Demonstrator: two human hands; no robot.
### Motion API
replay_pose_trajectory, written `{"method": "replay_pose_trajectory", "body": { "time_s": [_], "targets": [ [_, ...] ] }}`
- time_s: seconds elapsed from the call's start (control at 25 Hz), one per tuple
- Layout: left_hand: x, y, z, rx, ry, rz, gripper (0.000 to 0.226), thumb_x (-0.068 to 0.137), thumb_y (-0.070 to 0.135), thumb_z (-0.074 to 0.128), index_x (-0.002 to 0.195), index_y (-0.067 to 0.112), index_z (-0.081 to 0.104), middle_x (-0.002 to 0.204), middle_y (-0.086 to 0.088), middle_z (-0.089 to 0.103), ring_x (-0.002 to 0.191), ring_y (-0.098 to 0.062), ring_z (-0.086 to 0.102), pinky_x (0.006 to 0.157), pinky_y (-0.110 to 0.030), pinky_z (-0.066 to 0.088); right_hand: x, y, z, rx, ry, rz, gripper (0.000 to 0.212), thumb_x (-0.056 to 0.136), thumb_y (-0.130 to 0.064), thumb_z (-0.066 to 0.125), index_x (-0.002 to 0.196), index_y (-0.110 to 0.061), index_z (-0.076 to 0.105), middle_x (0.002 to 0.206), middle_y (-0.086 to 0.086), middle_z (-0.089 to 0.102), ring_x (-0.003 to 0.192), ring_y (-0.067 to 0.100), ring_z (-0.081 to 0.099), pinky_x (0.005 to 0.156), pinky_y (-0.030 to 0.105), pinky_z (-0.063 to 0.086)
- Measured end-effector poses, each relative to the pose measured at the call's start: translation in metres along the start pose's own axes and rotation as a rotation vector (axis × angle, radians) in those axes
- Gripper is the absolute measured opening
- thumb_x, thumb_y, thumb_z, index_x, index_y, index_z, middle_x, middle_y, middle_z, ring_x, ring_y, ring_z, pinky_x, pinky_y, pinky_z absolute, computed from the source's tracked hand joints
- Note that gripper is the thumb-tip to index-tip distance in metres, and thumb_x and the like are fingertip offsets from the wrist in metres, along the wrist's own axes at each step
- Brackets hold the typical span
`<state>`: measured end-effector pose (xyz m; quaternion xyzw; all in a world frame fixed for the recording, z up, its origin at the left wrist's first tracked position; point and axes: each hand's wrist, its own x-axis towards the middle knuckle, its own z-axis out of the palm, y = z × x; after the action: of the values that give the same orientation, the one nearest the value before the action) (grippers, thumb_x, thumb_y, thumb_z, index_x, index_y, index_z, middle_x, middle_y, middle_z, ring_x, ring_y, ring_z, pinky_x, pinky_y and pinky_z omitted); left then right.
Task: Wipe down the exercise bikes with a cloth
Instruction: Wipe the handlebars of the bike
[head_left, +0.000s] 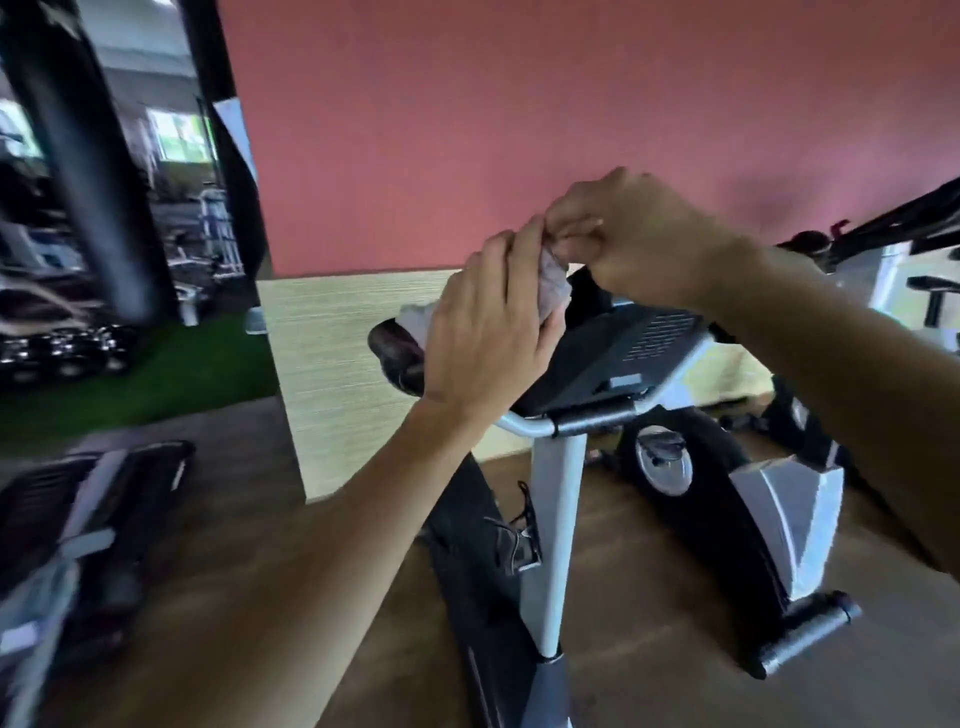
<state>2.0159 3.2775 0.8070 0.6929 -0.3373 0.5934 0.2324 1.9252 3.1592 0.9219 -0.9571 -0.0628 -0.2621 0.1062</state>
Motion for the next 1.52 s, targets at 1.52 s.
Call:
{"method": "replay_pose_trajectory", "body": {
  "time_s": [1.52],
  "targets": [
    [-0.031, 0.009, 0.019, 0.105, 0.196, -0.176, 0.067, 0.09, 0.035, 0.075, 0.141, 0.001, 0.05, 0.122, -0.012, 0.063, 0.105, -0.02, 0.062, 0.08, -0.028, 0.049, -0.019, 0.033, 0.073, 0.063, 0.411, -0.435, 0.044, 0.086, -0.001, 0.049, 0.124, -0.007, 0.071, 0.134, 0.011, 0.066, 0.126, 0.028, 0.059, 0.107, 0.029, 0.042]
  ]
}}
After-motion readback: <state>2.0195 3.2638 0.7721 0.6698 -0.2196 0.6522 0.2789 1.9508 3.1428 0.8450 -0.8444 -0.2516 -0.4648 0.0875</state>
